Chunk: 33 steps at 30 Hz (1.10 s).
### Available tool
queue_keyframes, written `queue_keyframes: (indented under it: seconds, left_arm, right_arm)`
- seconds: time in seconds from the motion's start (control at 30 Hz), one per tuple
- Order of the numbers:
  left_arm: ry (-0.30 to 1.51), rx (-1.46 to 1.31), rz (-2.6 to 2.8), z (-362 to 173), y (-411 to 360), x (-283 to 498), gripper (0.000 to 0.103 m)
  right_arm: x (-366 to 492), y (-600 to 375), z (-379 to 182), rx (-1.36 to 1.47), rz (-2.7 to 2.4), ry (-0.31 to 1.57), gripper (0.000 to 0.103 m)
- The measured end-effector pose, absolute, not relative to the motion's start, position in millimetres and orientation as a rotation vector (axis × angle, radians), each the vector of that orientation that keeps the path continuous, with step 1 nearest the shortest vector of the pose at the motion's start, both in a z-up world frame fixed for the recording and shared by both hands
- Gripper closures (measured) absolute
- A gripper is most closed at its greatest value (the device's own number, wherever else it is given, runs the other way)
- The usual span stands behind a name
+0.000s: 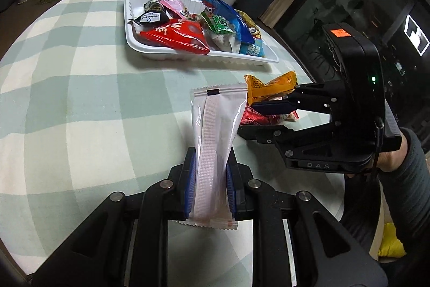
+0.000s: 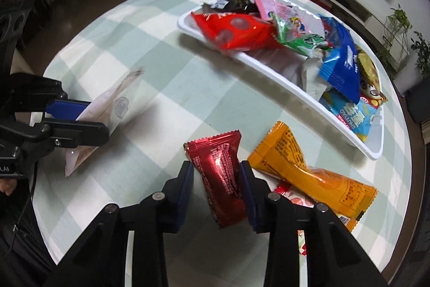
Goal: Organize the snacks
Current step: 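Grasp the red wrapped candy with the right tool while the left tool holds the pink packet, then carry both held snacks over the white tray, lower them in and open both tools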
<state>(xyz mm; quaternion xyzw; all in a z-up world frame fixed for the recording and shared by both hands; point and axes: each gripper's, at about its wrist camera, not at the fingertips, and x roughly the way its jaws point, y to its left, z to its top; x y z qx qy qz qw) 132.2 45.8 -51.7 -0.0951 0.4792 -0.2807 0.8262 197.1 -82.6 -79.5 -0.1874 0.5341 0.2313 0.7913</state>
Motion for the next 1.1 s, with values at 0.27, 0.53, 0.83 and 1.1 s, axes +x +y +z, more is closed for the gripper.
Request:
queue_keyframes:
  seconds: [0.27, 0.53, 0.83, 1.1]
  left_arm:
    - [1.021, -0.205, -0.589, -56, 45, 134, 0.085]
    - [1.015, -0.209, -0.587, -54, 47, 133, 0.085]
    - [0.972, -0.232, -0.6, -29, 52, 142, 0.085]
    - [0.907, -0.175, -0.574, 27, 49, 204, 0.085]
  right_arm:
    - [210, -82, -81, -0.386, 0.532, 1.212, 0.061]
    - [199, -77, -77, -0.335, 0.537, 1.214, 0.083]
    - [176, -110, -40, 0.011, 0.607, 1.128, 0.083]
    - [215, -167, 12, 0.24, 0.491, 1.0, 0.083]
